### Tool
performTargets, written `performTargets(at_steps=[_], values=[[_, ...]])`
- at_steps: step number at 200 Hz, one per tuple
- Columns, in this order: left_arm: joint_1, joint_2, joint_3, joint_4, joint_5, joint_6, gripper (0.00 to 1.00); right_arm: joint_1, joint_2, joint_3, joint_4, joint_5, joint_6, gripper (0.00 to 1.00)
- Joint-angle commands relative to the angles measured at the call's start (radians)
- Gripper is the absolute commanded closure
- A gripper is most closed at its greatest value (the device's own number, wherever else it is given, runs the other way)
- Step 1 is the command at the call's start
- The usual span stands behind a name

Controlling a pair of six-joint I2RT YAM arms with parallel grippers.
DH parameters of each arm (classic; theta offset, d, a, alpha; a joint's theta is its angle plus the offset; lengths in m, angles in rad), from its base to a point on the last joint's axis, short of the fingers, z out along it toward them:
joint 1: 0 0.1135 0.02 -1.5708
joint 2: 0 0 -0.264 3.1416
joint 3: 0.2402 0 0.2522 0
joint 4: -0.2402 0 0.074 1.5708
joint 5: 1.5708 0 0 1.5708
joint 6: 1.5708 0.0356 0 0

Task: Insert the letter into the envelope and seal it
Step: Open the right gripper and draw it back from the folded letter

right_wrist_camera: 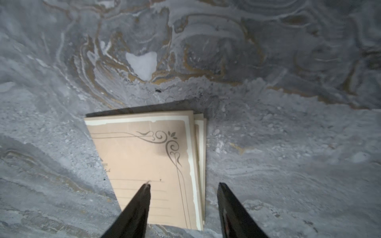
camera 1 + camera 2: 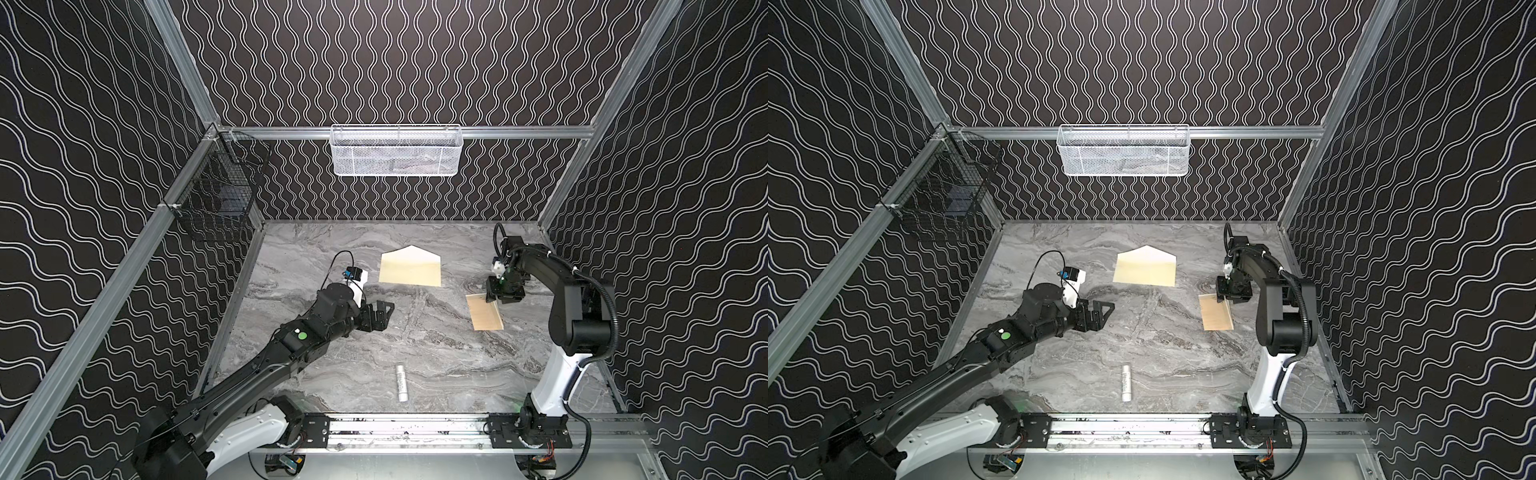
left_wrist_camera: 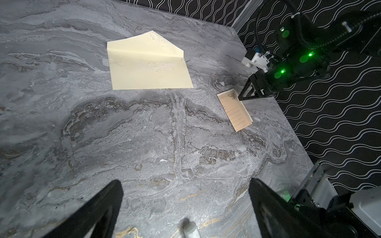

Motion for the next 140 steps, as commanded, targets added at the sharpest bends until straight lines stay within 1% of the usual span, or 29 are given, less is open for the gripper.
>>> performTargets(at_steps=[1, 30, 59, 88, 108, 140], values=[[0.004, 0.005, 0.007, 0.019, -0.013, -0.001, 0.01, 0.010, -0.064, -0.002, 0.010, -0.009, 0.044, 0.45], [0.007, 0.022, 0.004, 0.013, -0.019, -0.016, 0.01, 0.057, -0.206, -0.099, 0.129, -0.084, 0.116, 0.43], [0.012, 0.043, 0.003, 0.003, -0.011, -0.055, 0.01, 0.091, -0.383, -0.306, 0.309, -0.127, 0.245, 0.40], [0.016, 0.077, 0.002, -0.013, 0.011, -0.091, 0.01, 0.123, -0.516, -0.513, 0.457, -0.175, 0.358, 0.38], [0.018, 0.094, 0.013, -0.039, 0.029, -0.101, 0.01, 0.176, -0.575, -0.587, 0.504, -0.160, 0.407, 0.36], [0.020, 0.105, 0.015, -0.078, 0.020, -0.095, 0.01, 0.246, -0.618, -0.678, 0.570, -0.160, 0.449, 0.35]])
